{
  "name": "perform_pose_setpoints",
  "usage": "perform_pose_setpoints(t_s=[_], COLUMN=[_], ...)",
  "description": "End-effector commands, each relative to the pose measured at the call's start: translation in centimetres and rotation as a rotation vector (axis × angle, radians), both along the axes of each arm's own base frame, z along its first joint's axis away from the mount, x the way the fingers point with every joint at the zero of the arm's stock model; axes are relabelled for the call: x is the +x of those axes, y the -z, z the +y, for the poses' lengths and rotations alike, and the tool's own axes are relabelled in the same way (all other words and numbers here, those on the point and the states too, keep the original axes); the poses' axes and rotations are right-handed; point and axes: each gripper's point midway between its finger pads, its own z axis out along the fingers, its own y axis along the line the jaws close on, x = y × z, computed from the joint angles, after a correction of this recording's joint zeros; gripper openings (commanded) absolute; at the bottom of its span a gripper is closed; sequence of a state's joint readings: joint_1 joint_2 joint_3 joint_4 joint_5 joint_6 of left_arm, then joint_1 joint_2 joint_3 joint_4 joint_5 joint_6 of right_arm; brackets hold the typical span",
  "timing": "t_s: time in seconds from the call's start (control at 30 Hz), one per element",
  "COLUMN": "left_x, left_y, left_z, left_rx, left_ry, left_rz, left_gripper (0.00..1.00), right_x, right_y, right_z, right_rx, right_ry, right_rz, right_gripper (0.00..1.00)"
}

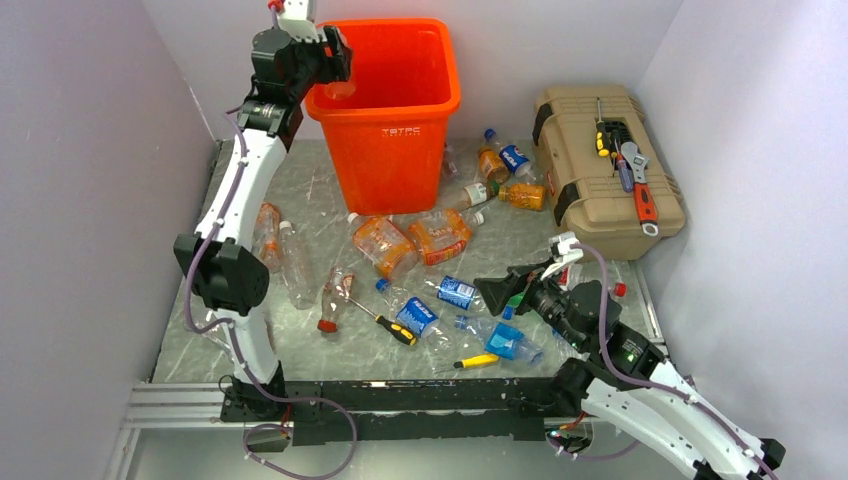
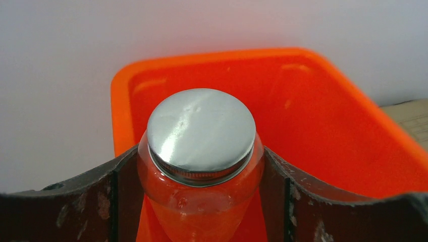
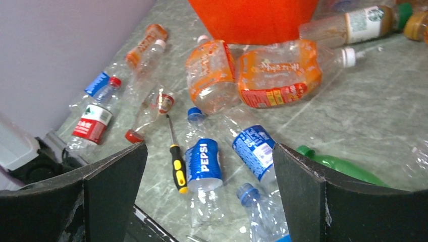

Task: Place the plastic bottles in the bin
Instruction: Place the plastic bottle in the trash bin, then pick up the plastic bottle at the center of the board.

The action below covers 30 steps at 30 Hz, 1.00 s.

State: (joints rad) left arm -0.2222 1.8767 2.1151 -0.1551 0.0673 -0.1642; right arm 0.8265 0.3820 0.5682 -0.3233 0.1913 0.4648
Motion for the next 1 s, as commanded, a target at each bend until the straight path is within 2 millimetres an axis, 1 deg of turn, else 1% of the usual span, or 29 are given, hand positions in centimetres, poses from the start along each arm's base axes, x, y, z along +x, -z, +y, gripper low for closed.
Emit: perform_pose_setpoints(t_s=[0.0,0.03,0.07,0.1,0.13,0.23,0.27,0.3,0.4,0.5,0.53,0.6,0.63,0.7,0.77,0.83,0.87,0.93,0.97], left_x=[-0.8,-0.8,-0.9,-1.1,-1.5,-2.8,-3.3,-4.2,-7.1,-10.7,-12.1,-14.9,-16.4,-19.2,-21.6,-23.8,-24.7,-26.2,-26.7], left_y=[-1.4,-1.1,-1.0,-1.2,-1.7,-3.9,-4.7,-5.8,-8.2,-9.2,-8.7,-7.5,-6.5,-3.5,0.6,5.1,7.7,11.7,13.1], left_z=[-0.3,-0.2,-0.2,-0.1,0.0,0.4,0.5,0.6,0.7,0.6,0.3,0.1,-0.2,-0.7,-1.1,-0.9,-0.6,-0.1,0.0], left_rx=[-0.048,-0.045,-0.042,-0.045,-0.048,-0.053,-0.06,-0.068,-0.087,-0.078,-0.069,-0.053,-0.035,0.018,0.098,0.162,0.188,0.198,0.19], left_ry=[0.021,0.018,0.015,0.013,0.01,0.009,0.01,0.012,0.022,0.027,0.037,0.057,0.077,0.108,0.137,0.154,0.159,0.16,0.157], left_rz=[-0.022,-0.021,-0.029,-0.043,-0.06,-0.114,-0.125,-0.141,-0.184,-0.192,-0.174,-0.123,-0.086,0.01,0.115,0.236,0.305,0.407,0.435], left_gripper=[0.39,0.52,0.62,0.7,0.76,0.86,0.95,0.99,0.99,1.0,1.0,1.0,0.99,0.99,0.99,0.99,1.0,0.99,1.0], right_x=[0.7,0.8,0.9,0.9,1.0,1.0,1.0,1.0,1.0,1.1,1.1,1.1,1.1,1.3,1.6,2.1,2.4,3.0,3.3], right_y=[-0.1,-0.1,-0.1,-0.2,-0.3,-0.5,-0.5,-0.6,-0.9,-1.1,-1.2,-1.3,-1.2,-0.7,0.2,1.5,2.2,3.4,3.9], right_z=[-1.5,-1.6,-1.8,-1.8,-1.9,-1.9,-2.0,-2.0,-2.1,-2.3,-2.3,-2.2,-2.2,-1.9,-1.5,-0.9,-0.6,0.3,0.8], right_rx=[-0.021,-0.024,-0.027,-0.029,-0.03,-0.034,-0.034,-0.035,-0.039,-0.045,-0.047,-0.05,-0.056,-0.074,-0.113,-0.164,-0.192,-0.232,-0.248], right_ry=[0.088,0.098,0.106,0.11,0.113,0.117,0.118,0.119,0.123,0.131,0.132,0.13,0.131,0.129,0.122,0.119,0.118,0.111,0.1], right_rz=[0.002,0.004,0.004,0.003,0.001,0.002,0.002,0.003,0.003,0.006,0.006,0.012,0.021,0.036,0.063,0.1,0.12,0.155,0.167], right_gripper=[1.0,1.0,1.0,1.0,1.0,1.0,1.0,1.0,1.0,1.0,1.0,1.0,1.0,1.0,1.0,1.0,0.99,0.99,0.99])
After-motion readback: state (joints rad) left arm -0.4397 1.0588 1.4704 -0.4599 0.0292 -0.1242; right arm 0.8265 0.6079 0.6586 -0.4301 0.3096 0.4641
